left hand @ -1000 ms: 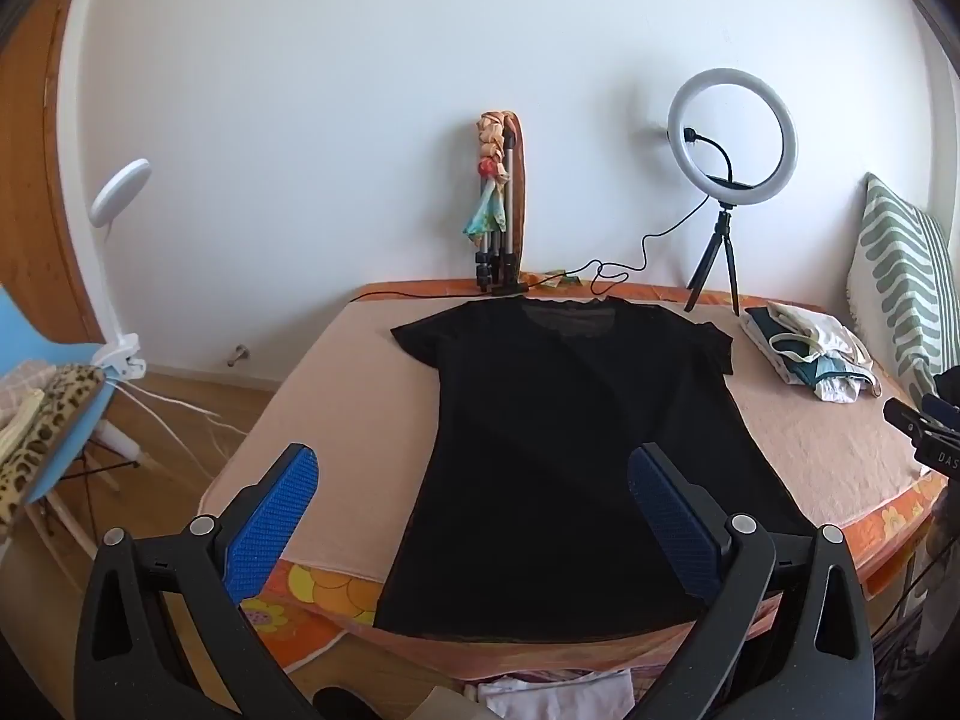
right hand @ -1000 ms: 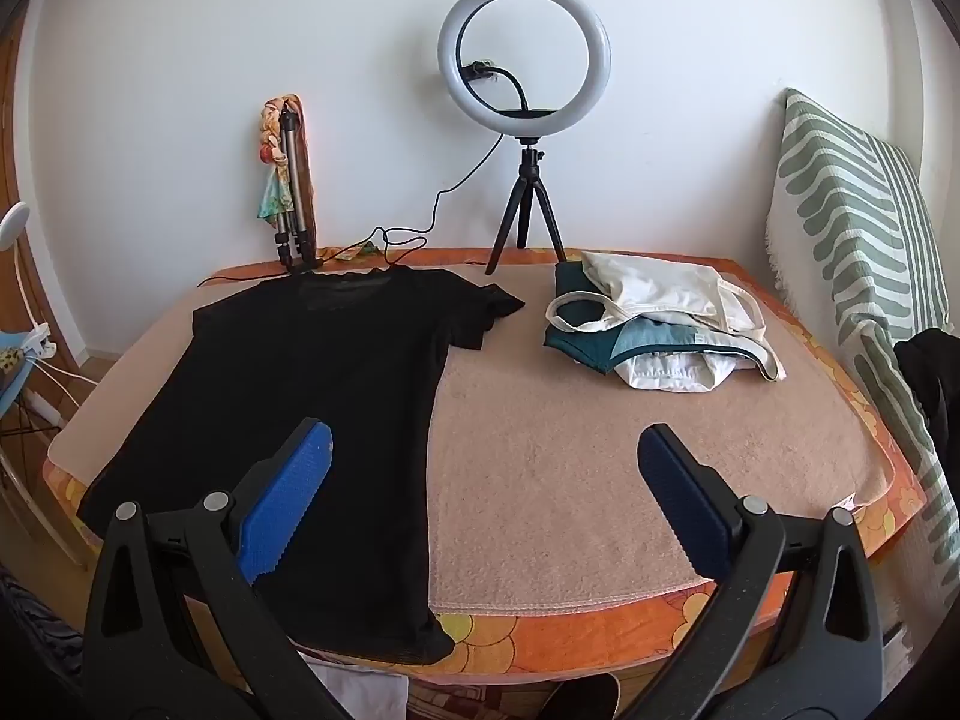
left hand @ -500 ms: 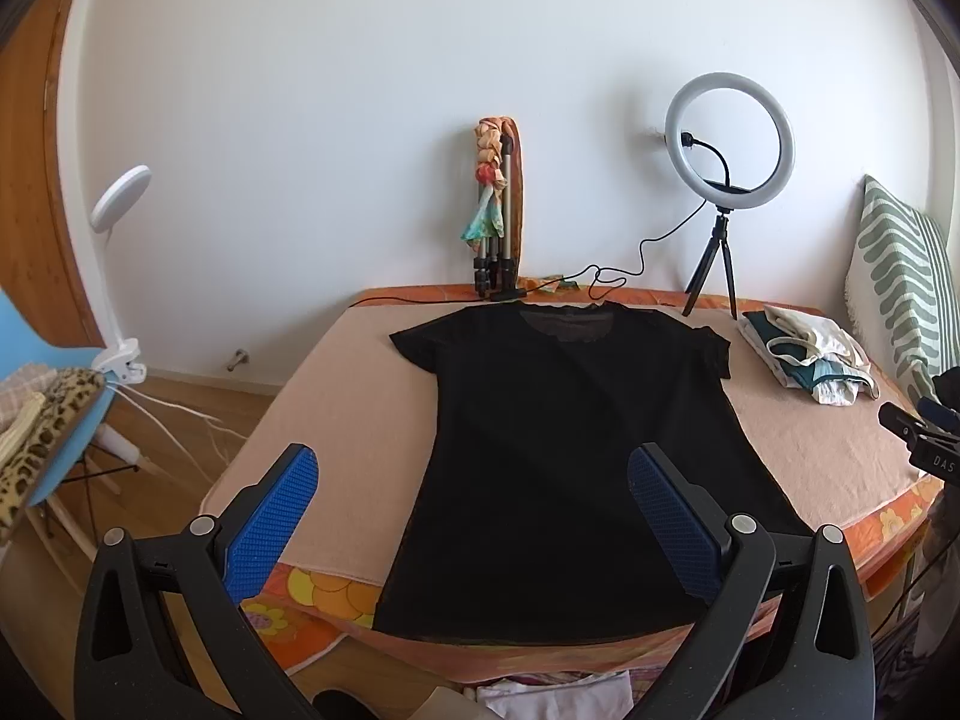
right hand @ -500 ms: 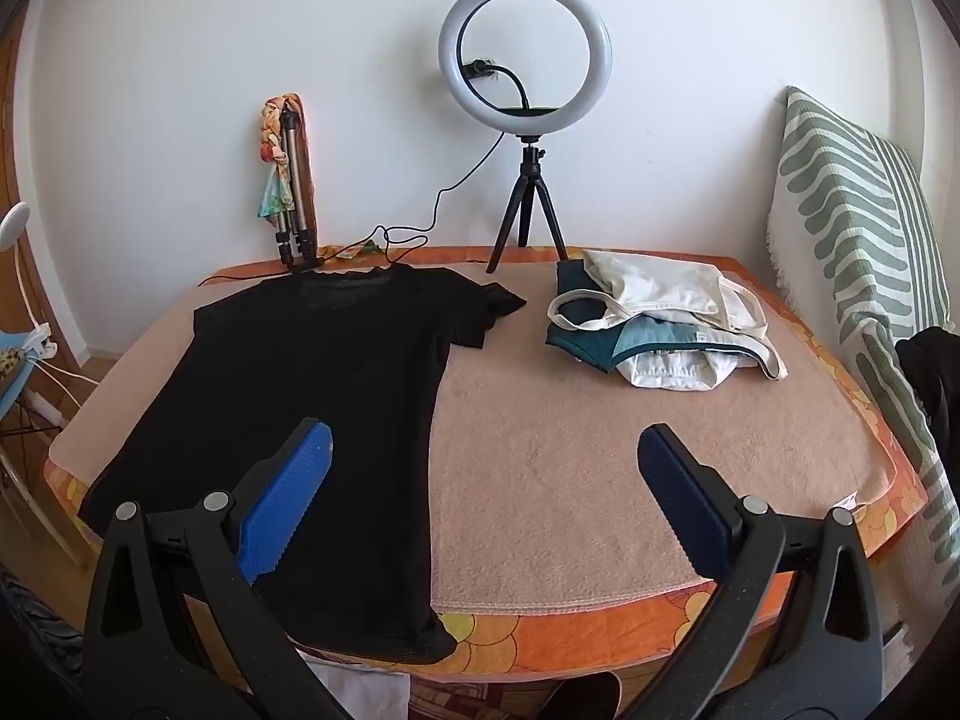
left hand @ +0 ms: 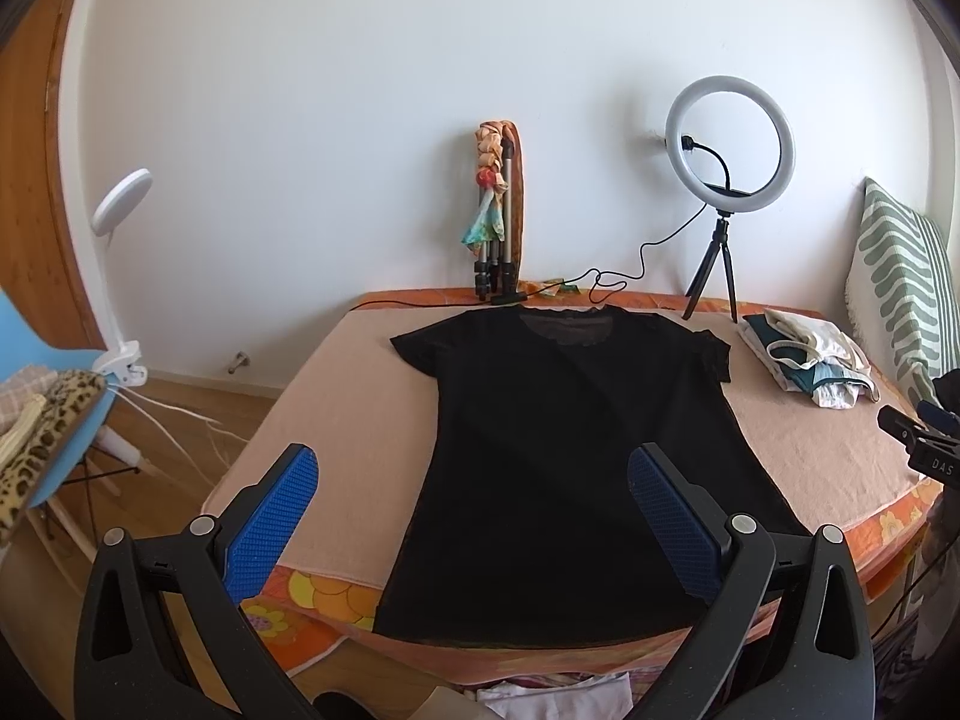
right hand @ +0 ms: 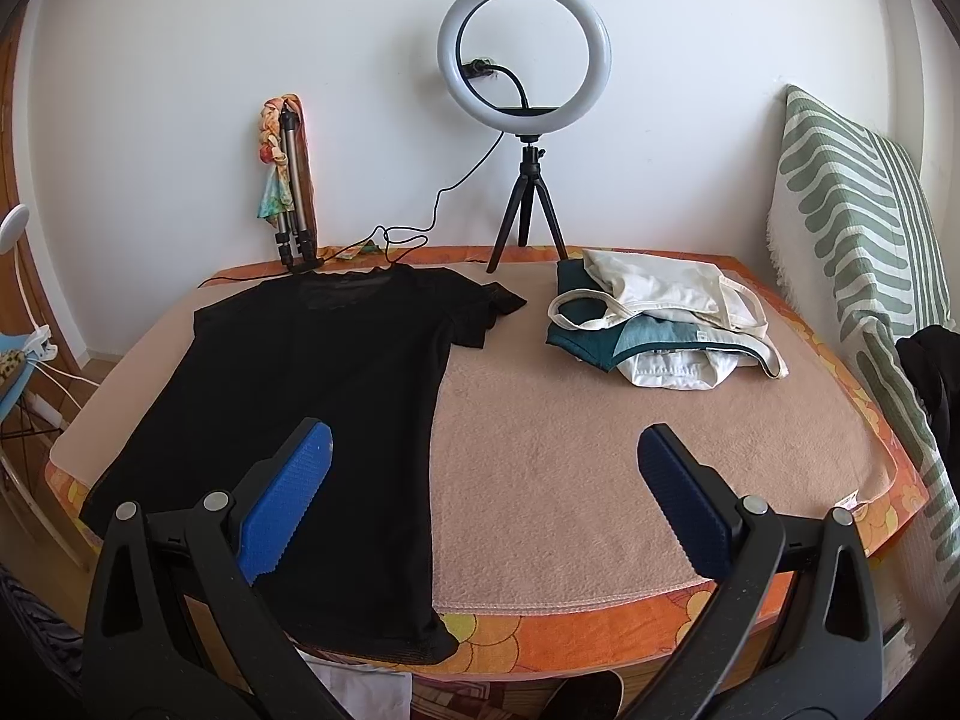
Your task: Fold small clothes
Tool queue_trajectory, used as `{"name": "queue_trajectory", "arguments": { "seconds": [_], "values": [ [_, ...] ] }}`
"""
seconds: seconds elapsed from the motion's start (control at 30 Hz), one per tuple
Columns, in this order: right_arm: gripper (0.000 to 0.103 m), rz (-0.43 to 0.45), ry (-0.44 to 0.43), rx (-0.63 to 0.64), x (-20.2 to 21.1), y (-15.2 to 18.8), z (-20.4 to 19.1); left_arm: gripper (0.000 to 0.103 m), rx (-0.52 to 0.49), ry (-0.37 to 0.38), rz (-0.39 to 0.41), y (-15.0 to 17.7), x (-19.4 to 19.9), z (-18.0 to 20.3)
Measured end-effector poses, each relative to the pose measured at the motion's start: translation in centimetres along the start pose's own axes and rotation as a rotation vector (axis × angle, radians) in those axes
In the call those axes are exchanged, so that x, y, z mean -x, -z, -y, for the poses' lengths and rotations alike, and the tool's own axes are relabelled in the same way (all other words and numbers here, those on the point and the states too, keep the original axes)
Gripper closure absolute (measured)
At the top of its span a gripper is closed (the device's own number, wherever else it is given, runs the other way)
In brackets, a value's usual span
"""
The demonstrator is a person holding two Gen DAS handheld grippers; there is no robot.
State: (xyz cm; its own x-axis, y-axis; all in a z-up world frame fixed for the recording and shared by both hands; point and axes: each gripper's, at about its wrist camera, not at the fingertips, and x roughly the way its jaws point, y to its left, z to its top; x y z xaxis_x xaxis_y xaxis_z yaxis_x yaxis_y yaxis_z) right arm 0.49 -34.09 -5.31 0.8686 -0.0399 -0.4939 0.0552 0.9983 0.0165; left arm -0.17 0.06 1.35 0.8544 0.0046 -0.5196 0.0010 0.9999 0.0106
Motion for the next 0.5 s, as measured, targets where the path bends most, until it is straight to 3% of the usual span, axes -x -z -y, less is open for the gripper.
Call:
{"name": "queue_trajectory", "arguments": {
  "seconds": [0.5],
  "values": [
    [0.000,-0.002,0.001,-0.005,0.15,-0.07,0.13,0.000,0.003,0.001,0.007,-0.06,0.05,0.03]
  ]
}}
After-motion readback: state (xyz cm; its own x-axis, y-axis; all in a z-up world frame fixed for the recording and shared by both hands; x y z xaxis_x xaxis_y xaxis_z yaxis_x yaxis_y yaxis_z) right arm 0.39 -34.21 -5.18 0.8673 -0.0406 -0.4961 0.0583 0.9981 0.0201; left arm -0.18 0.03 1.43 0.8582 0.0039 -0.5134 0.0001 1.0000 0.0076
